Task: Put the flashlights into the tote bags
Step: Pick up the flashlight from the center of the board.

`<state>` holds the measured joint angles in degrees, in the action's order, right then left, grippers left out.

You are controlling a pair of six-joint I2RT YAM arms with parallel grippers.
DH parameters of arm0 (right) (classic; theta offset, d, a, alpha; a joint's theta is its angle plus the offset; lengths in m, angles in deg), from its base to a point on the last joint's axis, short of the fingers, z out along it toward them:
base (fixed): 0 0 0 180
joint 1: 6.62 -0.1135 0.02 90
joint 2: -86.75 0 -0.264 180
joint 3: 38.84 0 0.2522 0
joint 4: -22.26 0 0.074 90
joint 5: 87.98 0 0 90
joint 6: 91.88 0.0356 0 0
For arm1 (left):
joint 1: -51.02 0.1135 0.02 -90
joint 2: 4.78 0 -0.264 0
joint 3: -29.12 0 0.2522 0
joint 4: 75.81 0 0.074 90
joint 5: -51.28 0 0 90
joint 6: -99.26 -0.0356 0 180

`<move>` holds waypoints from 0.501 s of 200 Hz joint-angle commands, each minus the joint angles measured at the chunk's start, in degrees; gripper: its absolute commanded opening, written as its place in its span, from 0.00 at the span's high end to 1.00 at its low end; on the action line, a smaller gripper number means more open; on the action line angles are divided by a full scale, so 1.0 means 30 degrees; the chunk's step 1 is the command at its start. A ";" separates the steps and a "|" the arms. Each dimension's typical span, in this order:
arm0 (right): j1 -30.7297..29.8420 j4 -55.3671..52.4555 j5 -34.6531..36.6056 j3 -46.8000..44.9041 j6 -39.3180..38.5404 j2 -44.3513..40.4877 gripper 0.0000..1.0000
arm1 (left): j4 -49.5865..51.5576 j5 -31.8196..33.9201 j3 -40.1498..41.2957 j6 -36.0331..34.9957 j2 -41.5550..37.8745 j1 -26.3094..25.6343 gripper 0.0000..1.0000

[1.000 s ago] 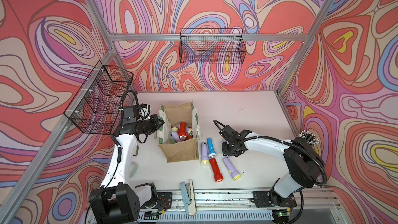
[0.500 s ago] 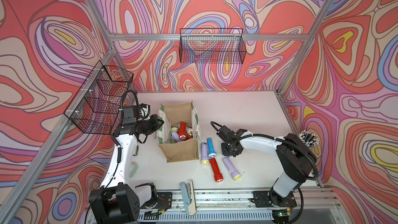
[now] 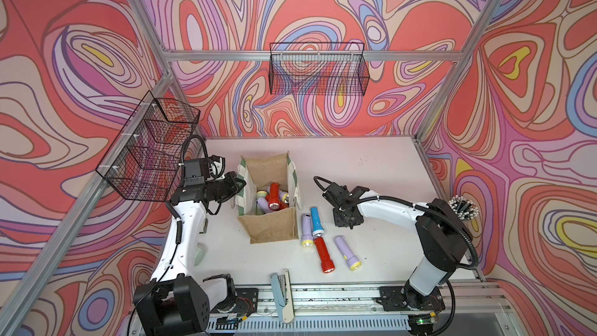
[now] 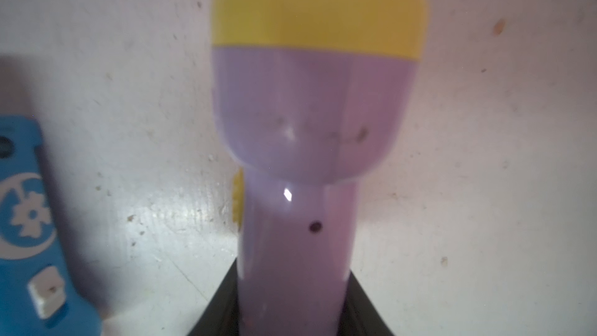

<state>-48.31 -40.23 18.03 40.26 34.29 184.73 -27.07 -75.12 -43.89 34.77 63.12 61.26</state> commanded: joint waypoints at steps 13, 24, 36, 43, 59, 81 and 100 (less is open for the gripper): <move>0.0275 -0.2207 0.3414 0.3174 -0.0499 -0.1735 0.84 | 0.0001 -0.0258 -0.0025 -0.0268 -0.0323 0.0212 1.00; 0.0246 -0.2610 0.3559 0.4747 -0.0820 -0.2049 0.86 | -0.0030 -0.0308 -0.0050 -0.0220 -0.0266 0.0219 1.00; 0.0112 -0.2534 0.3752 0.6242 -0.1227 -0.2411 0.86 | -0.0085 -0.0405 -0.0055 -0.0192 -0.0178 0.0219 1.00; -0.0032 -0.2263 0.4023 0.6936 -0.1597 -0.2680 0.86 | -0.0111 -0.0476 -0.0048 -0.0181 -0.0121 0.0219 1.00; -0.0304 -0.1316 0.4316 0.8208 -0.2504 -0.3168 0.87 | -0.0176 -0.0574 -0.0050 -0.0118 -0.0078 0.0205 1.00; -0.0426 0.0327 0.3334 0.9386 -0.3506 -0.3540 0.87 | -0.0148 -0.0537 -0.0024 -0.0148 -0.0166 0.0219 1.00; -0.0819 0.1985 0.2224 0.9833 -0.4223 -0.3604 0.87 | -0.0133 -0.0506 -0.0056 -0.0147 -0.0238 0.0212 1.00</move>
<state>-49.49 -40.58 27.12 68.05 25.81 174.41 -27.09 -75.76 -43.89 34.77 63.14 61.26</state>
